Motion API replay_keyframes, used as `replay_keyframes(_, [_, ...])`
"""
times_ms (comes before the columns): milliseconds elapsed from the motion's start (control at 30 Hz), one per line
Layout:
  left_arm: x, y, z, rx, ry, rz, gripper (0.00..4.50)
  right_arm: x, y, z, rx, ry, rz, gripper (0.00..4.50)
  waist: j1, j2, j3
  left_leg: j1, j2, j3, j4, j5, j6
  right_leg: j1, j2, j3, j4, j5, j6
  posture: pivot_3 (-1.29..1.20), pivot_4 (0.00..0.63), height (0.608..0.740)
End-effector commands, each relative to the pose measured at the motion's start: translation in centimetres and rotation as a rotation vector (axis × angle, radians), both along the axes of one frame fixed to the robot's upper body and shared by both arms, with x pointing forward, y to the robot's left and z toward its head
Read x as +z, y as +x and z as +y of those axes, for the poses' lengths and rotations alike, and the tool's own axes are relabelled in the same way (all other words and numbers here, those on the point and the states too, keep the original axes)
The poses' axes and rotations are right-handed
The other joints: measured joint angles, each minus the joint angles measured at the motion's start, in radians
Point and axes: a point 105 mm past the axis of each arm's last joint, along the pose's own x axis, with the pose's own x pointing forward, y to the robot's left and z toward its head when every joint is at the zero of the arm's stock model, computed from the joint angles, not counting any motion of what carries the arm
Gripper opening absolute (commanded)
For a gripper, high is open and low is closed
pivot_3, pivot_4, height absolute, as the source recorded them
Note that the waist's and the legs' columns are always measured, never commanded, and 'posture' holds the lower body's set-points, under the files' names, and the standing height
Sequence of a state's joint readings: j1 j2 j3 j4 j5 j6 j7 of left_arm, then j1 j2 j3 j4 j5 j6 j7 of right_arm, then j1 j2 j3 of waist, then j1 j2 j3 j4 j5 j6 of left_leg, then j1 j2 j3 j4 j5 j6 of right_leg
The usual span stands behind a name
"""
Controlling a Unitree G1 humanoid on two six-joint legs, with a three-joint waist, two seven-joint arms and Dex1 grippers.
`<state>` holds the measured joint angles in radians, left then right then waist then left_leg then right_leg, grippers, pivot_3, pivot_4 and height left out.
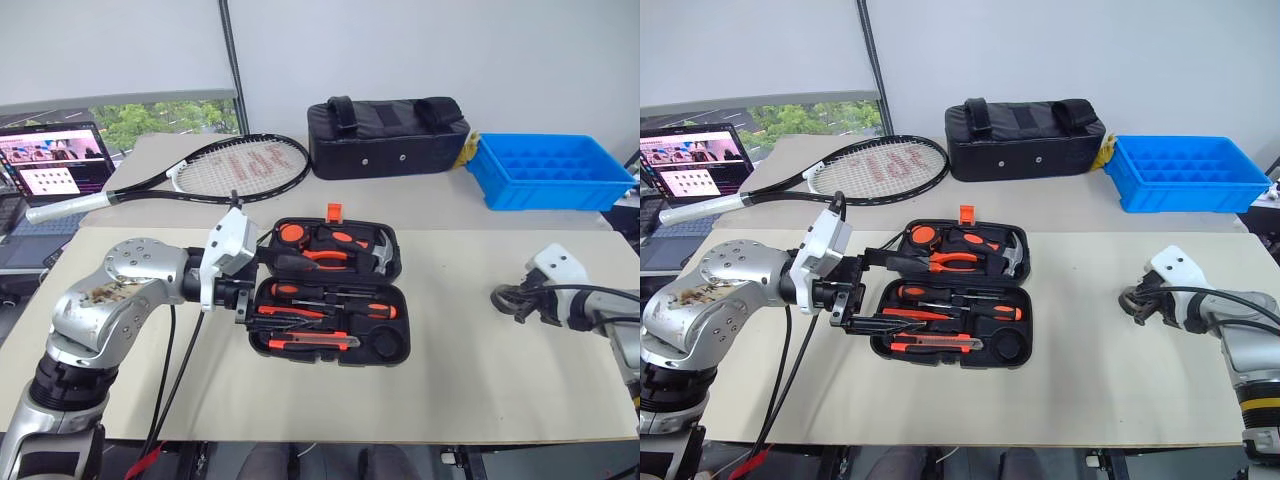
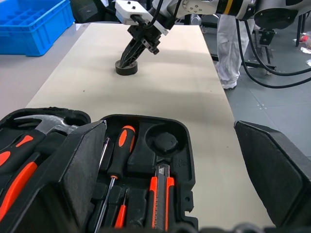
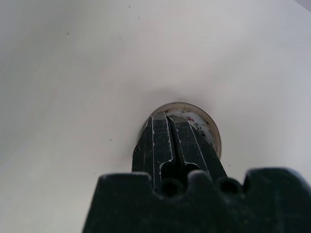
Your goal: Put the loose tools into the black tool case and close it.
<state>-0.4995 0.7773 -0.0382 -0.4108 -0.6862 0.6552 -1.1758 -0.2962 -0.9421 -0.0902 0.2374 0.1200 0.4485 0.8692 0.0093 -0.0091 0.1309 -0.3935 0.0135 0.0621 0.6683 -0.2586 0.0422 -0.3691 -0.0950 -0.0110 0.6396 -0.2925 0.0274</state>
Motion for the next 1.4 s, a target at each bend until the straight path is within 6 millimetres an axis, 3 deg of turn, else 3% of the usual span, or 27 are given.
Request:
replay_keyframes(33, [0.5, -0.2, -0.1, -0.016, -0.004, -0.038, 4.50, 1.0, -0.2, -0.7, -0.007, -0.039, -0.016, 0.61, 0.000, 0.000, 0.000, 0.000, 0.000, 0.000, 0.000, 0.000, 0.000, 0.000, 0.000, 0.000, 0.000, 0.000, 0.000, 0.00, 0.150, 0.729])
replay_keyframes(167, [0.5, -0.2, -0.1, -0.018, -0.003, -0.039, 4.50, 1.4, -0.2, -0.8, -0.029, -0.009, -0.025, 1.85, 0.000, 0.000, 0.000, 0.000, 0.000, 0.000, 0.000, 0.000, 0.000, 0.000, 0.000, 0.000, 0.000, 0.000, 0.000, 0.00, 0.150, 0.729])
replay_keyframes(767, [0.4, -0.2, -0.2, -0.026, 0.004, -0.043, 4.50, 2.6, -0.4, 1.2, -0.041, 0.188, -0.042, 1.85, 0.000, 0.000, 0.000, 0.000, 0.000, 0.000, 0.000, 0.000, 0.000, 0.000, 0.000, 0.001, 0.000, 0.000, 0.000, 0.00, 0.150, 0.729])
replay_keyframes(1100, [0.5, -0.3, -0.2, -0.025, -0.001, -0.038, 4.50, 0.3, -1.0, 0.8, -0.063, 0.143, 0.043, 1.85, 0.000, 0.000, 0.000, 0.000, 0.000, 0.000, 0.000, 0.000, 0.000, 0.000, 0.000, 0.001, 0.000, 0.000, 0.000, 0.00, 0.150, 0.729])
replay_keyframes(1300, [0.4, -0.3, -0.1, -0.022, 0.001, -0.037, 4.50, 0.6, -0.7, 1.2, -0.043, 0.147, 0.029, 0.18, -0.001, 0.000, 0.000, 0.000, 0.000, 0.000, 0.000, 0.000, 0.000, 0.000, 0.001, 0.001, 0.000, 0.000, 0.000, 0.00, 0.150, 0.729])
replay_keyframes(1400, [0.3, -0.4, -0.1, -0.021, 0.003, -0.035, 4.50, 0.8, -0.6, 1.4, -0.029, 0.149, 0.023, 0.04, 0.000, 0.000, 0.000, 0.000, 0.000, 0.000, 0.000, 0.000, 0.000, 0.000, 0.001, 0.001, 0.000, 0.000, 0.000, 0.00, 0.150, 0.729])
